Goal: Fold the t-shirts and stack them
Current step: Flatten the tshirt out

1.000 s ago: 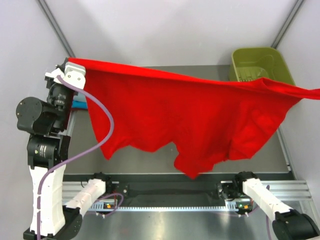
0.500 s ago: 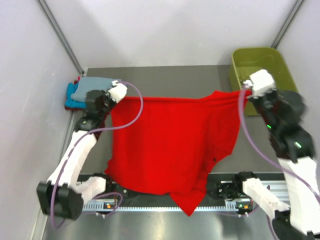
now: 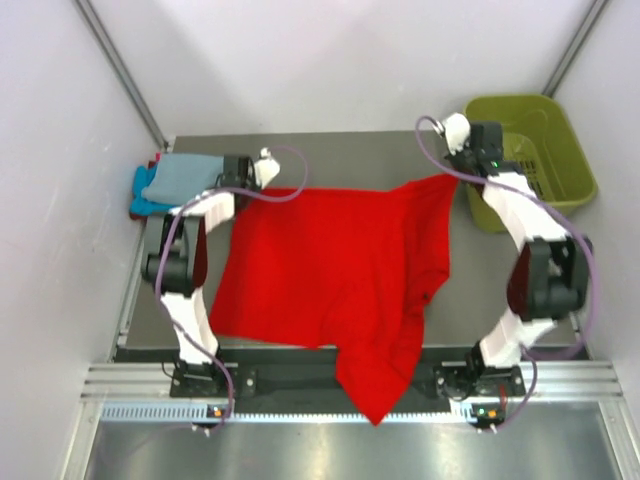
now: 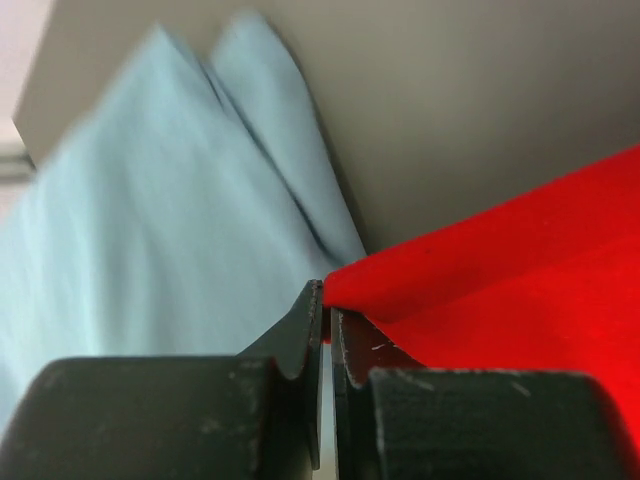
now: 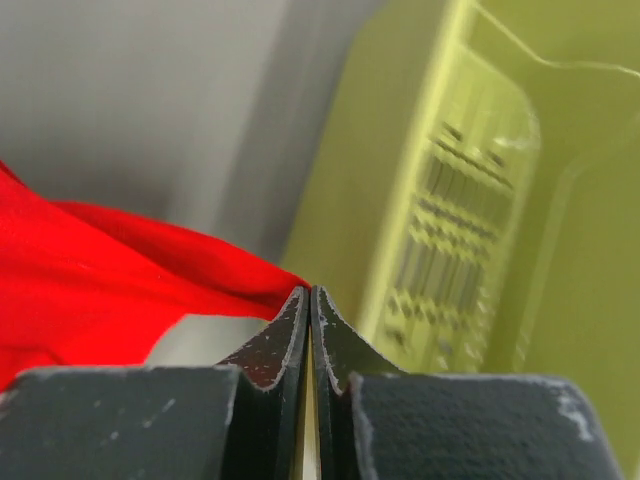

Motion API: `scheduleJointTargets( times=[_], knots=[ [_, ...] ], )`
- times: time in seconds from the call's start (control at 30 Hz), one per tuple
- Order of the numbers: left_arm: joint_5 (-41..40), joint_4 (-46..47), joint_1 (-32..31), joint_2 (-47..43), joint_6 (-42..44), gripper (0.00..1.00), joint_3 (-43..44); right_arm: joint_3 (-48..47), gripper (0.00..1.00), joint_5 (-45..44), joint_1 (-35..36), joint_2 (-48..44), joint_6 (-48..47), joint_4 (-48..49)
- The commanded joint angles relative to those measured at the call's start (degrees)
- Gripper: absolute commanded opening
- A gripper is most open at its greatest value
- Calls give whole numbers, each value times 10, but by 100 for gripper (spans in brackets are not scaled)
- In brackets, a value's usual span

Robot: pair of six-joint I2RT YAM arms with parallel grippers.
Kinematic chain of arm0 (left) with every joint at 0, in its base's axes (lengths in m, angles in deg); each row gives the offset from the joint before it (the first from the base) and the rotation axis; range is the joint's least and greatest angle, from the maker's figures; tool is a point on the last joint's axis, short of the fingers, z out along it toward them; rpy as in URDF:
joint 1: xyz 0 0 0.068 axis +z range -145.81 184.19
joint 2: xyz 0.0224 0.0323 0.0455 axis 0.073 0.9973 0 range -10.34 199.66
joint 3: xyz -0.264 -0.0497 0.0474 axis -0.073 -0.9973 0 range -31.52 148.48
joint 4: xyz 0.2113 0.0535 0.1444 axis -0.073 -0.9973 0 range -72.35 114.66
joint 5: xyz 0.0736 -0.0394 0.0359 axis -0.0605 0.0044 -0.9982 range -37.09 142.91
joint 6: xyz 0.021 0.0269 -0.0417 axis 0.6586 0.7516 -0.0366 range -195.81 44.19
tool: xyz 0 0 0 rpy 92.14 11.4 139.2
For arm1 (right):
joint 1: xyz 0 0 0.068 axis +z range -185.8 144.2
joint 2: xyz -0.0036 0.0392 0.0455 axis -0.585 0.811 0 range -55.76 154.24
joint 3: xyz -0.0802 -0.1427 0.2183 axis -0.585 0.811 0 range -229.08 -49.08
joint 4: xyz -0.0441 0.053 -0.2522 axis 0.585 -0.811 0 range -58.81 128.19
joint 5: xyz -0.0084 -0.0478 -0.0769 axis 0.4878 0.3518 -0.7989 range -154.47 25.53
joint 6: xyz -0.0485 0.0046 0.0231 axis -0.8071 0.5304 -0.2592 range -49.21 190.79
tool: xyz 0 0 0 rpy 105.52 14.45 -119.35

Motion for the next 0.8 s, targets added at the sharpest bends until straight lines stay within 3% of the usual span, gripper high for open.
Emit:
scheduleJointTargets(
  times=[0.0,0.43,0.77],
  knots=[
    [-22,39,13,66,1,0,100,-89,0,0,1,72,2,64],
    [-50,34,20,244,2,0,289,-482,0,-27,16,409,3,-18],
    [-83,10,22,347,11,0,441,-583,0,-59,16,513,-30,22]
  ],
)
